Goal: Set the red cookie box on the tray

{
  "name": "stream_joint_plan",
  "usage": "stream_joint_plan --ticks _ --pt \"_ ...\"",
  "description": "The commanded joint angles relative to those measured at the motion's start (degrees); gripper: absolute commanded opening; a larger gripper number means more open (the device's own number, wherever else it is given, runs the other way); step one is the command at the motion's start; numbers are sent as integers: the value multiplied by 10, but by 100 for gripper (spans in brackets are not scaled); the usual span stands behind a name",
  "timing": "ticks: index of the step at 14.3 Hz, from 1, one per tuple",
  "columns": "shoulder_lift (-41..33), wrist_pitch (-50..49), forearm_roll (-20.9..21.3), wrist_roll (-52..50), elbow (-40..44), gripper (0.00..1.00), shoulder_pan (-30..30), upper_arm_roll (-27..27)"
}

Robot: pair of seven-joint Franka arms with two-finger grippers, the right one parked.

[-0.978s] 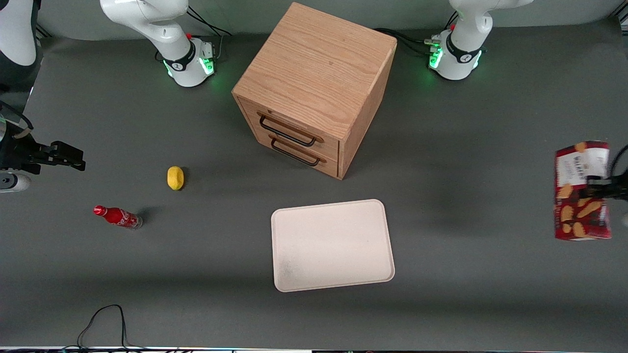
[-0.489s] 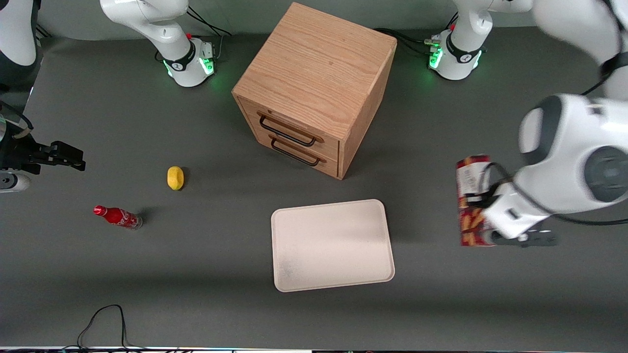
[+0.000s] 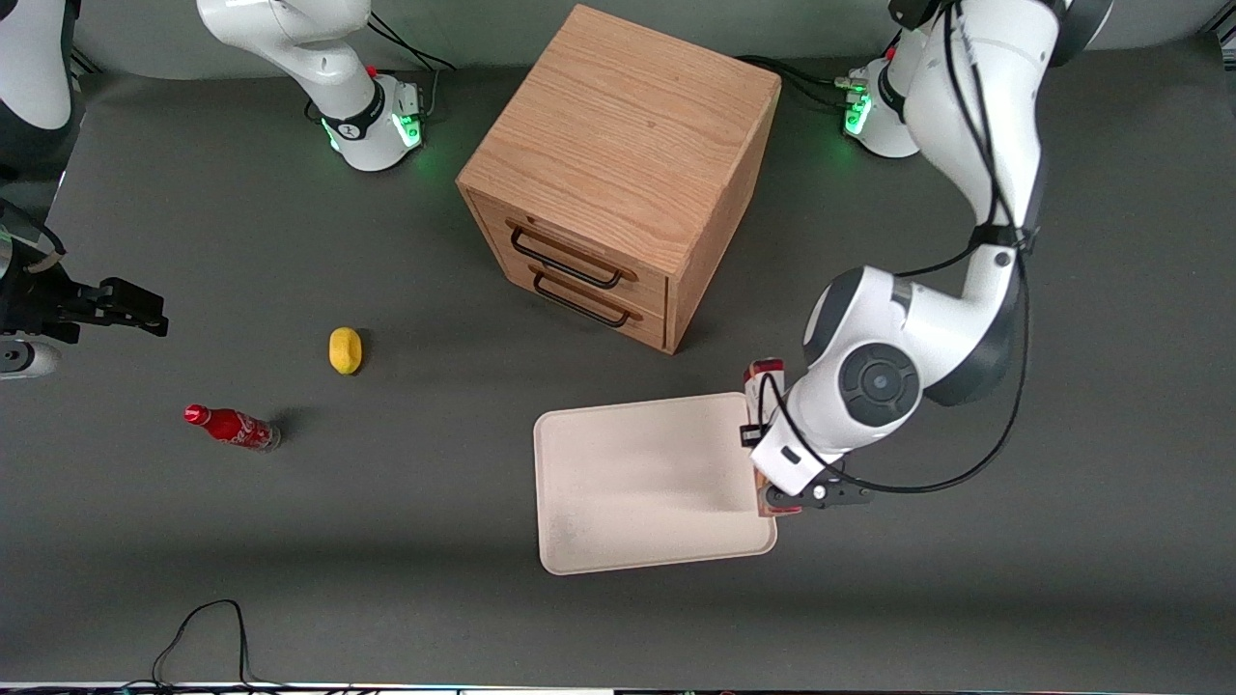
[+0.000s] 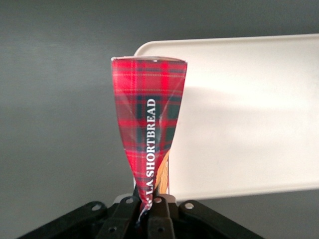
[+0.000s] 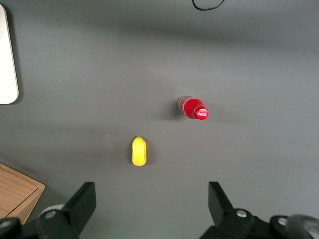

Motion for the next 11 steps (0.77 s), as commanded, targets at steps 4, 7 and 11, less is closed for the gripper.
stream_joint_plan --ticks 4,7,11 --pt "55 60 -12 -51 30 0 0 -18" --pt "67 79 -11 -51 29 0 -5 -18" --pt "71 88 -6 -41 15 0 -5 -17"
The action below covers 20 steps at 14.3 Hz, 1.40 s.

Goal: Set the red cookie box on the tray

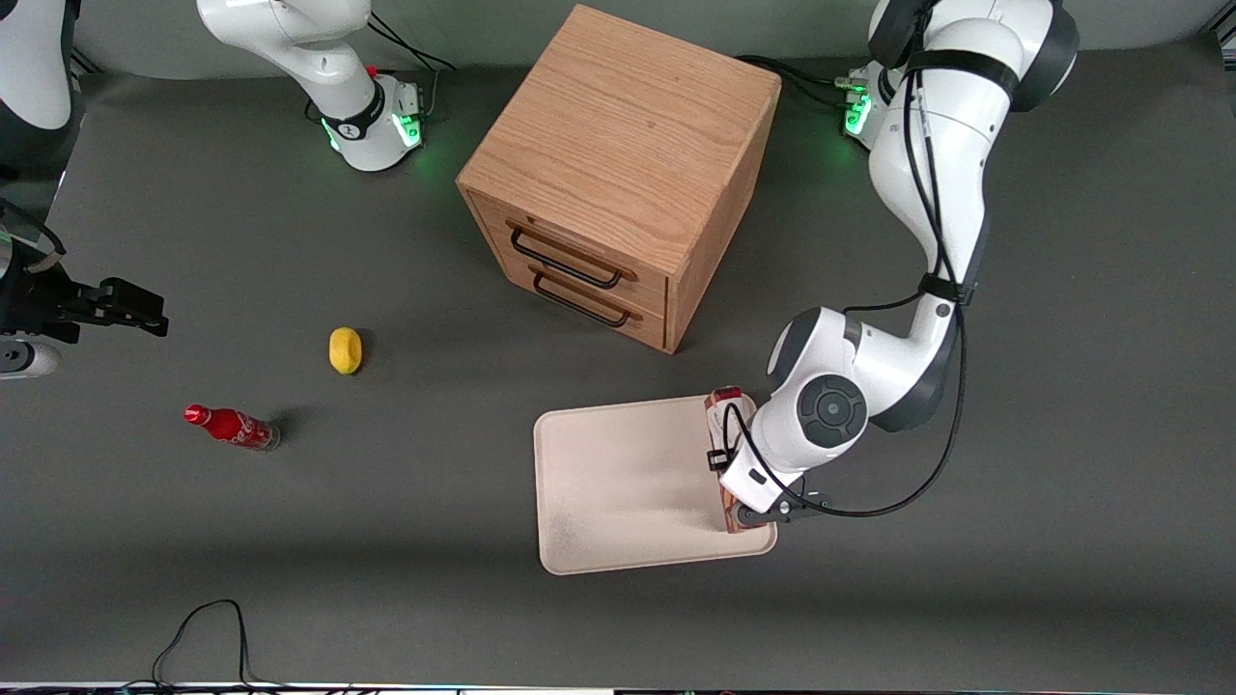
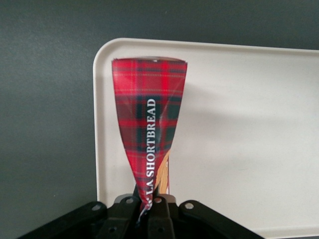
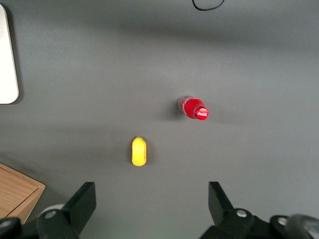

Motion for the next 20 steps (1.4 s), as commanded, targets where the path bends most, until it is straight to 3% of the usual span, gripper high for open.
stream_joint_plan --ticks 1,5,6,7,15,18,20 --pt "7 20 1 -2 5 0 -4 3" --pt "6 38 1 -2 -9 0 -4 3" --pt "6 38 1 -3 -9 47 -4 3" --pt "6 38 3 -2 -10 99 -4 3" --pt "-15 18 8 11 -10 100 7 8" --pt "-55 -59 10 61 -22 100 25 9" --pt "-111 -85 11 66 -73 100 36 21"
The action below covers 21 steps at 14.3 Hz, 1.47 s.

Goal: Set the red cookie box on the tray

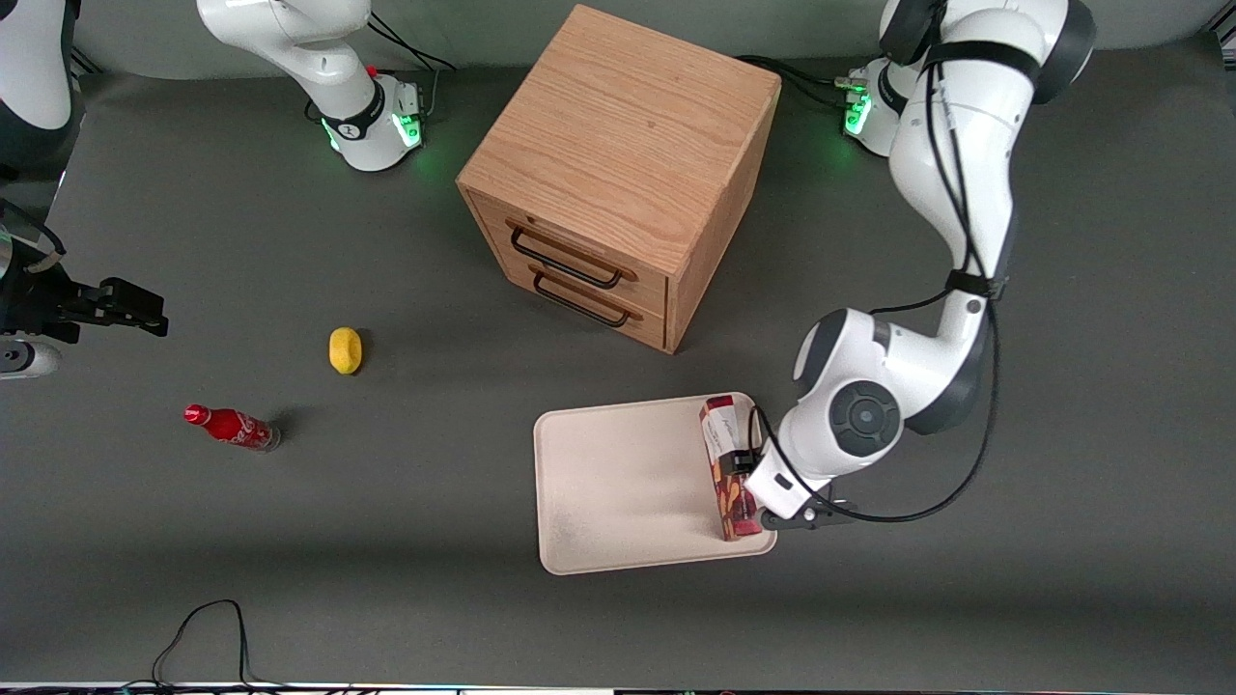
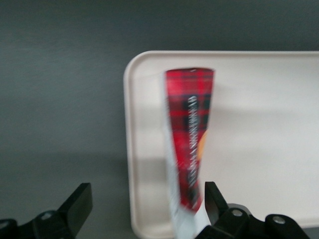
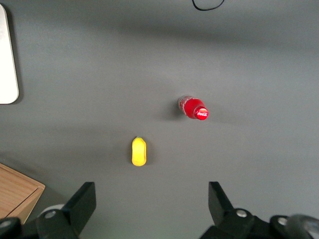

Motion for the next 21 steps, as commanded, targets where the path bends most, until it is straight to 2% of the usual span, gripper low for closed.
stream_joint_plan --ticks 1,4,6,11,17,19,21 --pt "-107 -23 9 18 -107 100 23 14" --pt "-197 -25 80 21 -210 100 44 17" --pt "-251 -54 84 23 -245 100 64 16" --pt "-352 -196 78 134 -246 100 142 16" --pt "-438 -268 68 137 -243 100 93 120" --pt "-443 -295 51 136 -233 100 116 119" --pt "-444 -306 41 136 -223 100 160 76"
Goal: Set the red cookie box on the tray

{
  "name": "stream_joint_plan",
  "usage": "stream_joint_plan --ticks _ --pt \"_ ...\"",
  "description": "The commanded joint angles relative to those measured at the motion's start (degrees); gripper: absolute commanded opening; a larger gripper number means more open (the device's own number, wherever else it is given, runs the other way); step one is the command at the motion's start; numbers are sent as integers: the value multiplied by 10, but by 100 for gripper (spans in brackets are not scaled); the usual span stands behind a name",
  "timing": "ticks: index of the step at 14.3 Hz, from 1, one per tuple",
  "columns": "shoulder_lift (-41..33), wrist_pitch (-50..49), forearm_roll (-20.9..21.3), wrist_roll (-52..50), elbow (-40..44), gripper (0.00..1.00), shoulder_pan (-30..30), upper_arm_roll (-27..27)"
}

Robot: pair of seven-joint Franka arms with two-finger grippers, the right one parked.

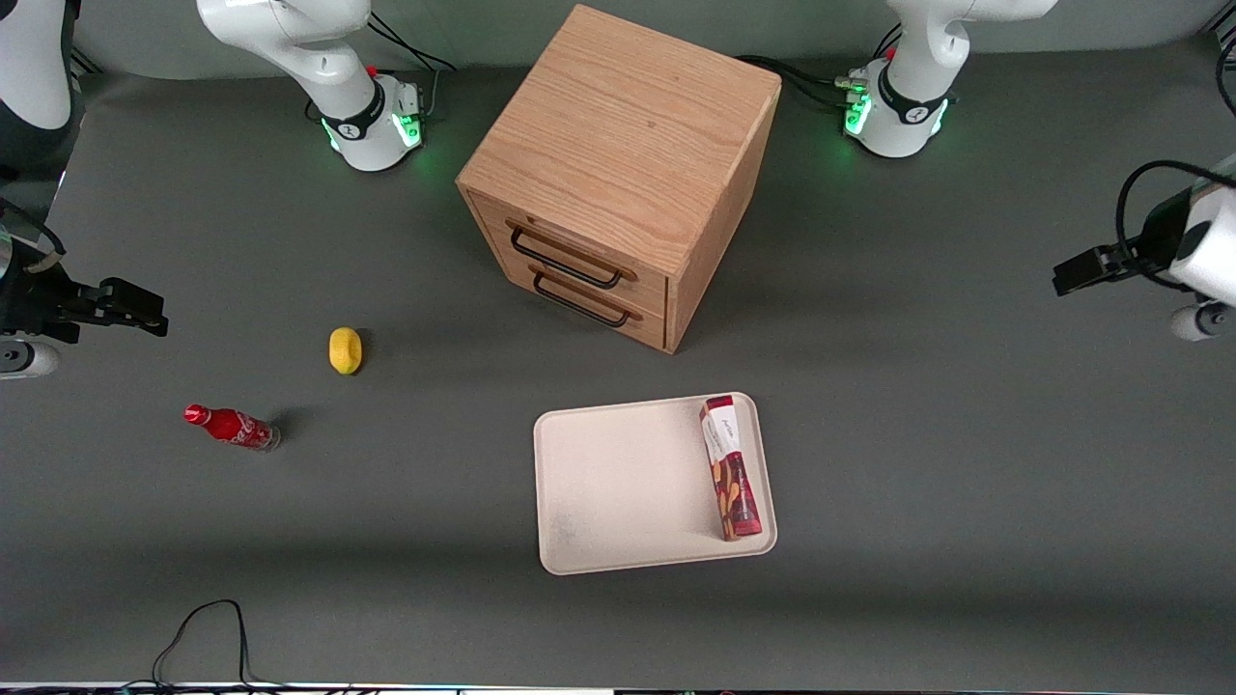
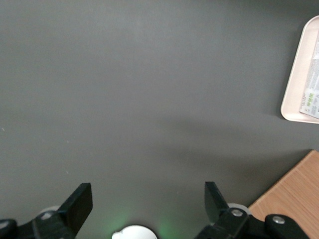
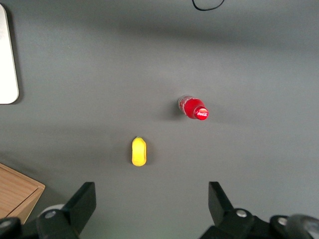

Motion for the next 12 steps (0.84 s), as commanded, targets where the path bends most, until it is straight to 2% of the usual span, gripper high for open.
stream_joint_plan --ticks 1,9,12 --pt "-8 -19 -12 4 11 100 58 -50" --pt "0 -40 1 3 36 100 74 -67" --pt "0 -40 7 3 37 100 95 -93"
